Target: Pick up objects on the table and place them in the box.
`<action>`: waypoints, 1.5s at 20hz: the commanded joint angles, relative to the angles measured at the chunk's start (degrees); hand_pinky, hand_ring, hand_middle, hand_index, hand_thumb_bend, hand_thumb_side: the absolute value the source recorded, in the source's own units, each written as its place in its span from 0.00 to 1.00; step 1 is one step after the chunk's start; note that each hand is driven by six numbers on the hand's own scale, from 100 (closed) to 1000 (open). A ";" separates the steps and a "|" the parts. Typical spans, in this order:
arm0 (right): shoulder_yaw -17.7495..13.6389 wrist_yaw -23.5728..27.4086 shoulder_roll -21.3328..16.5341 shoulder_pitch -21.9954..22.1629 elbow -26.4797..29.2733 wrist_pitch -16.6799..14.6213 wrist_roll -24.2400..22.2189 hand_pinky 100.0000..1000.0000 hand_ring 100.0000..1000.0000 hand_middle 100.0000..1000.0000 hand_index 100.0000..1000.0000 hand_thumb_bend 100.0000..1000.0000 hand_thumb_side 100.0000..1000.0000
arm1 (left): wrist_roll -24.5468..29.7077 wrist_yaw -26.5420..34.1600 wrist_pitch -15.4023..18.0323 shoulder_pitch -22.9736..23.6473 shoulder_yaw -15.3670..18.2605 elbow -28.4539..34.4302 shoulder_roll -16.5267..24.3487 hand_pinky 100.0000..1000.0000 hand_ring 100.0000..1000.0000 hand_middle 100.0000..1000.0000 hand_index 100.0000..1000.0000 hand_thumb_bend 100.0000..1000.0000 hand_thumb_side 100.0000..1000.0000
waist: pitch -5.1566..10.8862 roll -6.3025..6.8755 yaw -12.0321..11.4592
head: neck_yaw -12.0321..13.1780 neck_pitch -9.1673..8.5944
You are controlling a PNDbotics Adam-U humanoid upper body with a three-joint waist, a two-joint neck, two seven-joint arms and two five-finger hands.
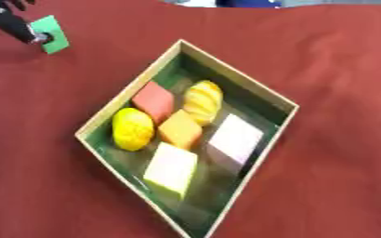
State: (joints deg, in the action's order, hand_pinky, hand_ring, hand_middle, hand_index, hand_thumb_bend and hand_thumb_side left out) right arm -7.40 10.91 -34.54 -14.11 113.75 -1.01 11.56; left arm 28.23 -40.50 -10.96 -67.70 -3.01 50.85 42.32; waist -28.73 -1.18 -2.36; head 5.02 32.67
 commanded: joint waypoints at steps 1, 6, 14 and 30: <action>-0.33 -0.31 -1.02 -0.48 0.84 -0.35 -0.08 0.79 0.82 0.64 0.77 0.00 0.63 | -0.33 -0.14 -0.16 -1.61 1.19 -0.46 1.11 0.83 0.81 0.78 0.86 0.38 0.00 | 0.98 -0.07 0.21 | 0.67 -1.05; -0.18 -0.32 -0.91 -0.69 0.84 -0.41 -0.03 0.79 0.82 0.64 0.77 0.00 0.64 | 1.43 0.32 -0.06 -1.94 1.24 -1.52 0.54 0.80 0.76 0.73 0.84 0.26 0.00 | 0.22 -0.58 0.47 | 0.93 -1.24; -0.19 -0.24 -0.70 -0.52 0.84 -0.21 0.20 0.79 0.81 0.64 0.77 0.00 0.64 | 0.49 1.51 1.12 -2.23 1.38 -1.25 0.27 0.72 0.59 0.52 0.69 0.00 0.00 | 0.28 -0.70 0.37 | 0.86 -0.80; -0.34 -0.37 -0.63 0.24 0.84 -0.07 0.22 0.79 0.81 0.64 0.77 0.00 0.65 | 1.43 -4.79 0.77 -3.89 1.05 1.54 0.81 0.84 0.81 0.79 0.88 0.53 0.00 | 0.71 -0.64 -0.49 | 0.62 -0.29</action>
State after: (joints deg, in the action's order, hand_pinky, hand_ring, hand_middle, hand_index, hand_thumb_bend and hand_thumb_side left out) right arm -7.08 10.76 -34.36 -13.61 113.75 -0.99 11.62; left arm 29.32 -44.73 -10.02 -70.19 -2.55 51.27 41.31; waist -29.68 -1.89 -2.80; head 5.71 32.29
